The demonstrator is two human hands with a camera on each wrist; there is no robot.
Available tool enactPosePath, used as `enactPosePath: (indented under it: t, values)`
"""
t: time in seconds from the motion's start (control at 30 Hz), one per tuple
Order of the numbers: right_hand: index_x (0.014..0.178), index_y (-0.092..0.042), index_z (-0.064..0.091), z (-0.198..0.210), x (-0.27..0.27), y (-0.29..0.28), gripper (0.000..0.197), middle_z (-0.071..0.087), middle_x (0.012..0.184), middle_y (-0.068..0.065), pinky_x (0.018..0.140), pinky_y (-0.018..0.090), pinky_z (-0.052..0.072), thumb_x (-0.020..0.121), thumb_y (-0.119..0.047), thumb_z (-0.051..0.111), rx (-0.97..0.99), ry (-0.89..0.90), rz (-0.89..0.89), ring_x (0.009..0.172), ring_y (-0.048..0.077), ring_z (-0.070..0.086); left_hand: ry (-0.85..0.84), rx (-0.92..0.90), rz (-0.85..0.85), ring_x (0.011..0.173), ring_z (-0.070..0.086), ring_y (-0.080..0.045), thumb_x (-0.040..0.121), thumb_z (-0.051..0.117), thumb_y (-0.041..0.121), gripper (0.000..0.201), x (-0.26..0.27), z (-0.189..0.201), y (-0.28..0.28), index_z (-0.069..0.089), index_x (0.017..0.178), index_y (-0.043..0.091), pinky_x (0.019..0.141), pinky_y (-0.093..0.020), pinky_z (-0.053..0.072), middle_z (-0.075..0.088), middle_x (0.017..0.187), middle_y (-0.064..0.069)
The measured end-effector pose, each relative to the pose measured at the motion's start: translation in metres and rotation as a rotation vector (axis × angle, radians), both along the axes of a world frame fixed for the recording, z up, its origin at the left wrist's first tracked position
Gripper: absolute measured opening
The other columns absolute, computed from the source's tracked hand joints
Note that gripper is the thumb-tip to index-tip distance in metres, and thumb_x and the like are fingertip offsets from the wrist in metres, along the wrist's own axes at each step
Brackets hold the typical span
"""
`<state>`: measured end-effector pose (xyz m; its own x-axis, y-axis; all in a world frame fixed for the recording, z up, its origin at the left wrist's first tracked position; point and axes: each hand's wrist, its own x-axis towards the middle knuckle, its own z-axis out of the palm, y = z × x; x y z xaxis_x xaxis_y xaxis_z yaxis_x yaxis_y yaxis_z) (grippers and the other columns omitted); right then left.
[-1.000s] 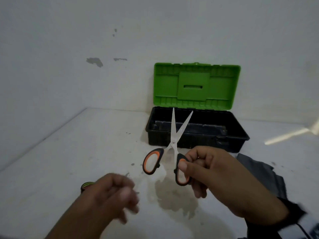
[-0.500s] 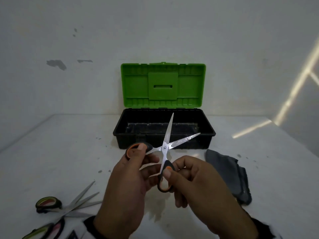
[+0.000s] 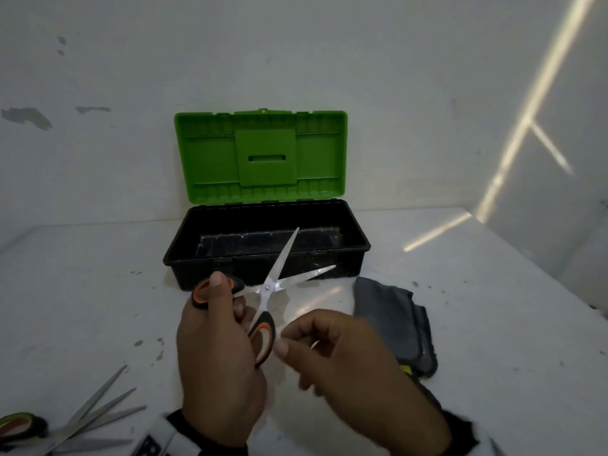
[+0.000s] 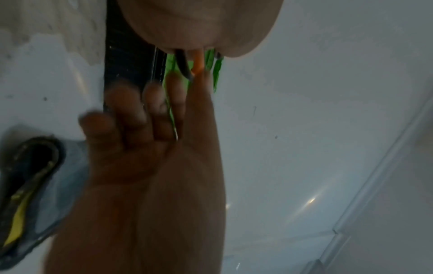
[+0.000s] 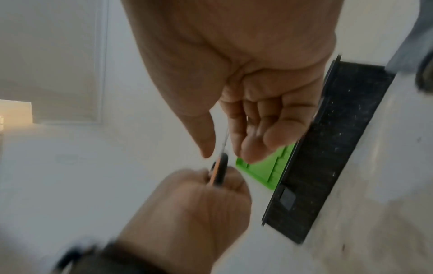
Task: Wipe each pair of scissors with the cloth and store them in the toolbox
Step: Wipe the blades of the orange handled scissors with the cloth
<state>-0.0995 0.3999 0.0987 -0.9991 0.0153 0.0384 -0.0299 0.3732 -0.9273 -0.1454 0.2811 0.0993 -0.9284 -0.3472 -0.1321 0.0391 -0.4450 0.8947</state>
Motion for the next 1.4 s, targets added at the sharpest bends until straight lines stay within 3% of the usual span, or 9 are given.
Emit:
enactPosePath:
  t: [0.17, 0.37, 0.53, 0.63, 0.77, 0.9, 0.97, 1.07, 1.4]
  values:
    - [0.073, -0.027, 0.069, -0.002, -0.016, 0.081, 0.020, 0.067, 0.070, -0.012, 0.057, 0.009, 0.040, 0.082, -0.045, 0.069, 0.353, 0.032, -0.271, 0.067, -0.002, 0.060, 0.071, -0.019, -0.073, 0.044, 0.032, -0.008, 0.097, 0.049, 0.046, 0.032, -0.009, -0.013, -0.014, 0.060, 0.086, 0.019, 0.036, -0.018, 0.024, 0.039, 0.059, 0.005]
    - [0.106, -0.014, 0.061, -0.030, -0.071, 0.158, 0.039, 0.062, 0.110, 0.003, 0.085, 0.030, 0.047, 0.088, -0.048, 0.062, 0.893, -0.262, -0.228, 0.101, 0.018, 0.057, 0.051, 0.027, -0.133, 0.045, 0.031, -0.007, 0.097, 0.048, 0.048, 0.032, -0.012, -0.025, -0.014, 0.062, 0.084, 0.022, 0.036, -0.017, 0.025, 0.038, 0.060, 0.006]
    - [0.132, -0.014, 0.052, -0.040, -0.103, 0.163, 0.052, 0.054, 0.133, 0.006, 0.102, 0.034, 0.042, 0.091, -0.045, 0.058, 0.995, -0.216, -0.168, 0.121, 0.024, 0.052, 0.010, 0.122, -0.144, 0.045, 0.032, -0.008, 0.100, 0.043, 0.047, 0.035, -0.014, -0.027, -0.007, 0.061, 0.087, 0.019, 0.036, -0.017, 0.024, 0.040, 0.060, 0.004]
    - [0.117, -0.007, 0.064, -0.041, -0.117, 0.159, 0.042, 0.062, 0.118, 0.007, 0.094, 0.032, 0.047, 0.087, -0.036, 0.067, 1.037, -0.285, -0.132, 0.112, 0.024, 0.058, 0.002, 0.156, -0.140, 0.046, 0.033, -0.007, 0.101, 0.043, 0.043, 0.034, -0.015, -0.027, -0.005, 0.061, 0.084, 0.019, 0.035, -0.017, 0.023, 0.040, 0.060, 0.004]
    - [0.065, -0.006, 0.062, -0.036, -0.115, 0.158, 0.029, 0.062, 0.069, 0.007, 0.063, 0.026, 0.048, 0.080, -0.029, 0.071, 0.978, -0.219, -0.151, 0.073, 0.021, 0.063, -0.016, 0.160, -0.135, 0.045, 0.033, -0.007, 0.102, 0.043, 0.042, 0.034, -0.015, -0.025, -0.006, 0.061, 0.083, 0.020, 0.034, -0.016, 0.024, 0.040, 0.059, 0.004]
    - [0.060, -0.012, 0.057, -0.014, -0.087, 0.148, 0.026, 0.063, 0.071, 0.001, 0.057, 0.013, 0.035, 0.078, -0.026, 0.070, 0.821, 0.068, -0.232, 0.066, 0.005, 0.056, -0.005, 0.172, -0.105, 0.045, 0.033, -0.007, 0.102, 0.043, 0.041, 0.034, -0.015, -0.020, -0.010, 0.061, 0.083, 0.020, 0.033, -0.016, 0.025, 0.040, 0.060, 0.004]
    - [0.055, -0.016, 0.054, -0.003, -0.065, 0.139, 0.025, 0.065, 0.089, -0.009, 0.069, 0.006, 0.035, 0.073, -0.019, 0.072, 0.697, 0.266, -0.249, 0.085, -0.004, 0.058, 0.015, 0.193, -0.091, 0.045, 0.034, -0.007, 0.102, 0.044, 0.041, 0.033, -0.014, -0.016, -0.012, 0.061, 0.083, 0.019, 0.033, -0.016, 0.024, 0.040, 0.060, 0.004]
    - [0.055, -0.017, 0.048, 0.013, -0.033, 0.119, 0.026, 0.065, 0.113, -0.020, 0.079, 0.003, 0.038, 0.071, -0.014, 0.069, 0.495, 0.528, -0.201, 0.103, -0.010, 0.058, 0.066, 0.192, -0.067, 0.046, 0.034, -0.007, 0.102, 0.043, 0.040, 0.033, -0.013, -0.008, -0.014, 0.059, 0.083, 0.019, 0.035, -0.017, 0.024, 0.040, 0.060, 0.004]
    - [0.086, -0.028, 0.059, 0.016, -0.007, 0.028, 0.022, 0.071, 0.090, -0.011, 0.064, 0.014, 0.051, 0.080, -0.011, 0.072, 0.078, 0.513, -0.125, 0.080, 0.008, 0.069, 0.172, 0.059, 0.039, 0.052, 0.036, -0.009, 0.102, 0.042, 0.042, 0.035, 0.003, -0.003, -0.016, 0.061, 0.076, 0.028, 0.050, -0.027, 0.021, 0.039, 0.062, 0.004]
